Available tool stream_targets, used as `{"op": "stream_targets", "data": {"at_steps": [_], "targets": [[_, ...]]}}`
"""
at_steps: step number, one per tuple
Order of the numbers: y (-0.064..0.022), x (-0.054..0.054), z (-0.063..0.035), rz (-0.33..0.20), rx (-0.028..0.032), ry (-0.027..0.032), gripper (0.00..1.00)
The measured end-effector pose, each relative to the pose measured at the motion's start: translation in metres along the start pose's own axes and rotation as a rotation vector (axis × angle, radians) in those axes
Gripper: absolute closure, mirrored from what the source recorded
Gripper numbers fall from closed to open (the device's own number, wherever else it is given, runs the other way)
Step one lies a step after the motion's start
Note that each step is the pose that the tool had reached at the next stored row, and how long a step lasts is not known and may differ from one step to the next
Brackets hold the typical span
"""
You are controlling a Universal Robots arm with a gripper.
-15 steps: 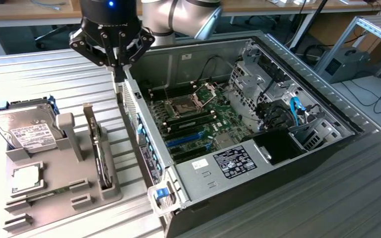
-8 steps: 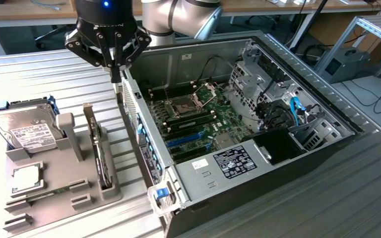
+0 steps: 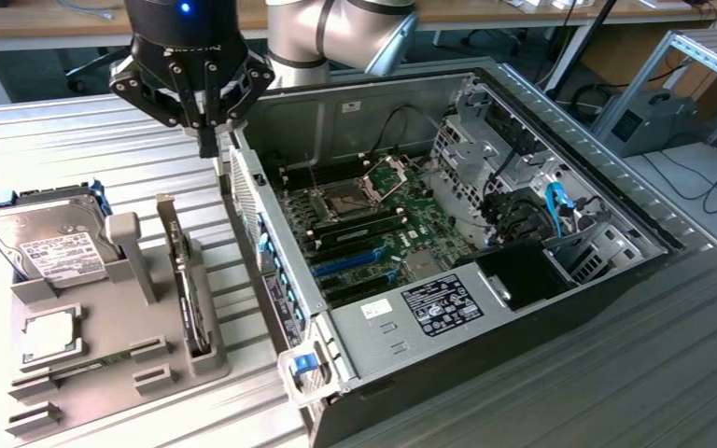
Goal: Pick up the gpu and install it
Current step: 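Reach for the gpu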
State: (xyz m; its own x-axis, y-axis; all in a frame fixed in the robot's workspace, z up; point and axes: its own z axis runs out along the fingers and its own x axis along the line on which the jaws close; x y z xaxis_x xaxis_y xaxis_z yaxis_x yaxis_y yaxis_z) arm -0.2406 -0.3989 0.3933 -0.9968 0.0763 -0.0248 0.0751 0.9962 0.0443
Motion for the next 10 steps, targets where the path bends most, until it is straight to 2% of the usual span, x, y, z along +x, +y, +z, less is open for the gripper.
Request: {"op": "stream_targets", "data": {"at_steps": [10], "targets": [[-0.0006,0.0083,-0.0002,0.000,0.0000,0.0000,0.89]]}}
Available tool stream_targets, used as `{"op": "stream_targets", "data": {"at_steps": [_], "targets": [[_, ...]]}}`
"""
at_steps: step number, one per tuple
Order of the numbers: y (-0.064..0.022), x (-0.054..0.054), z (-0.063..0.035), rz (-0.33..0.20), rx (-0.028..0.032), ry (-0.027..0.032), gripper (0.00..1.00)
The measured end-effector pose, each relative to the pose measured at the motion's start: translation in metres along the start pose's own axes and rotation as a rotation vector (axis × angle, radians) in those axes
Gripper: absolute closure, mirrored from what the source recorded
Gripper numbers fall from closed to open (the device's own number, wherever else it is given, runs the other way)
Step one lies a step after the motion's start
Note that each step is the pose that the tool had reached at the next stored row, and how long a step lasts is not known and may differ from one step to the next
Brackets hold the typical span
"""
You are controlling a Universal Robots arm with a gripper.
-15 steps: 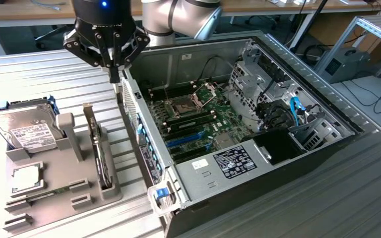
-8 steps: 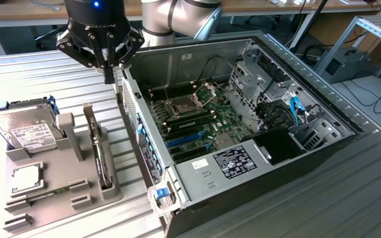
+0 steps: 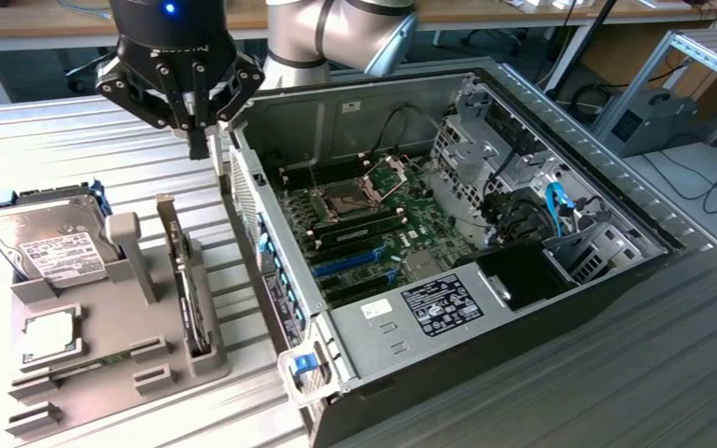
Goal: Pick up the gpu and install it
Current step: 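Reach for the gpu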
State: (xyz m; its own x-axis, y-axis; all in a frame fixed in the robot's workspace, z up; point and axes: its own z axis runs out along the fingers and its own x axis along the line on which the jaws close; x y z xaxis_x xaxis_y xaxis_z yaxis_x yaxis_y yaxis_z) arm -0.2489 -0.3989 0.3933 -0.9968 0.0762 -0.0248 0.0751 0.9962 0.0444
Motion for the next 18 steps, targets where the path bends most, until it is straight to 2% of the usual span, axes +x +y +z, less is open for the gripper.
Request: {"op": "stream_targets", "data": {"at_steps": [18], "targets": [[-0.0012,0.017,-0.0005,0.000,0.0000,0.0000,0.89]]}}
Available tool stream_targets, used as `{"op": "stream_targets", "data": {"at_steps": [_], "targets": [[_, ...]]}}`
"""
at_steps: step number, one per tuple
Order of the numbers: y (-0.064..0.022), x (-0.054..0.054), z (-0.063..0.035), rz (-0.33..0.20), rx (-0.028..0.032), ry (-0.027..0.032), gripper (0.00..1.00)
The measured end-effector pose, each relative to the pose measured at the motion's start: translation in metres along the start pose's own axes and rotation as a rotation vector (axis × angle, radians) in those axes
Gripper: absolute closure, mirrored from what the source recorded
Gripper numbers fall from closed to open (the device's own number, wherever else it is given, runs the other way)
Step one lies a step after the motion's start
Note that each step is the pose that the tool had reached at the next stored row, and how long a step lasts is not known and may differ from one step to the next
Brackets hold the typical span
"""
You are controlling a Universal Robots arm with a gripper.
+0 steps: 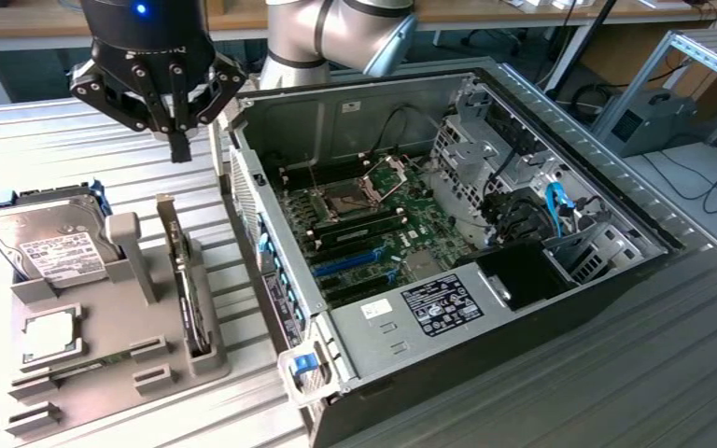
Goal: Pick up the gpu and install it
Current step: 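Reach for the gpu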
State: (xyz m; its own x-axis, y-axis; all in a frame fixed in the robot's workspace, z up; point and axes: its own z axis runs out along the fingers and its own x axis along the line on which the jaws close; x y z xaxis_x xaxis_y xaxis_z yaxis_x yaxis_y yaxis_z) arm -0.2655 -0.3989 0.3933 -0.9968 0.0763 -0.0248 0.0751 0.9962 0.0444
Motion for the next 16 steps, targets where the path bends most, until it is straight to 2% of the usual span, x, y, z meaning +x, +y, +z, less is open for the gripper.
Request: {"op": "stream_targets", "data": {"at_steps": [16], "targets": [[-0.0024,0.015,-0.0004,0.000,0.0000,0.0000,0.89]]}}
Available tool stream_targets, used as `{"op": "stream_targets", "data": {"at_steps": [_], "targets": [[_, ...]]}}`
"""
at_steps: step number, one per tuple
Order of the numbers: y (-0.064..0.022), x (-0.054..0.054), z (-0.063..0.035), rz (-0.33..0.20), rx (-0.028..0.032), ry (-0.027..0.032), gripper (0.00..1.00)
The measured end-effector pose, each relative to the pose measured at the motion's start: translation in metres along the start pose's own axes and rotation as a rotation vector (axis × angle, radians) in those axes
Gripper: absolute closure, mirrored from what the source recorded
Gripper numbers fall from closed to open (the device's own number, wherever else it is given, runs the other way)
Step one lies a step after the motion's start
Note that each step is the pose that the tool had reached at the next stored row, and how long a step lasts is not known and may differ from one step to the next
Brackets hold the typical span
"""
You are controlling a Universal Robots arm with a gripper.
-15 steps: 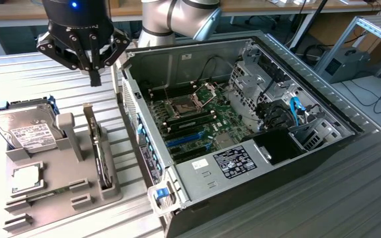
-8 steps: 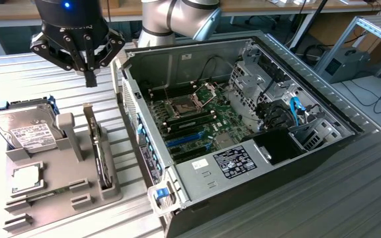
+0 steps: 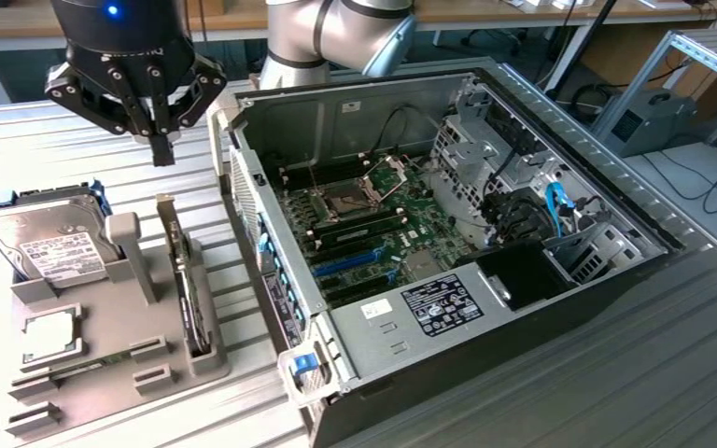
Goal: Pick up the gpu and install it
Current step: 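Reach for the gpu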
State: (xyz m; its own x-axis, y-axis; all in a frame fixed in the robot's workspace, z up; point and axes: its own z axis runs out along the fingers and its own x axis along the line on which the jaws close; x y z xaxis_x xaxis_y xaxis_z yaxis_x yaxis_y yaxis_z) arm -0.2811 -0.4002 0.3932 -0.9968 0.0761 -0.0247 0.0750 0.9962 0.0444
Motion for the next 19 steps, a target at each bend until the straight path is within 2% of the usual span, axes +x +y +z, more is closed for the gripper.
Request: {"op": "stream_targets", "data": {"at_steps": [7,19], "targets": [[-0.0105,-0.001,-0.0004,0.000,0.0000,0.0000,0.89],[-0.0192,-0.001,-0.0006,0.000,0.0000,0.0000,0.89]]}}
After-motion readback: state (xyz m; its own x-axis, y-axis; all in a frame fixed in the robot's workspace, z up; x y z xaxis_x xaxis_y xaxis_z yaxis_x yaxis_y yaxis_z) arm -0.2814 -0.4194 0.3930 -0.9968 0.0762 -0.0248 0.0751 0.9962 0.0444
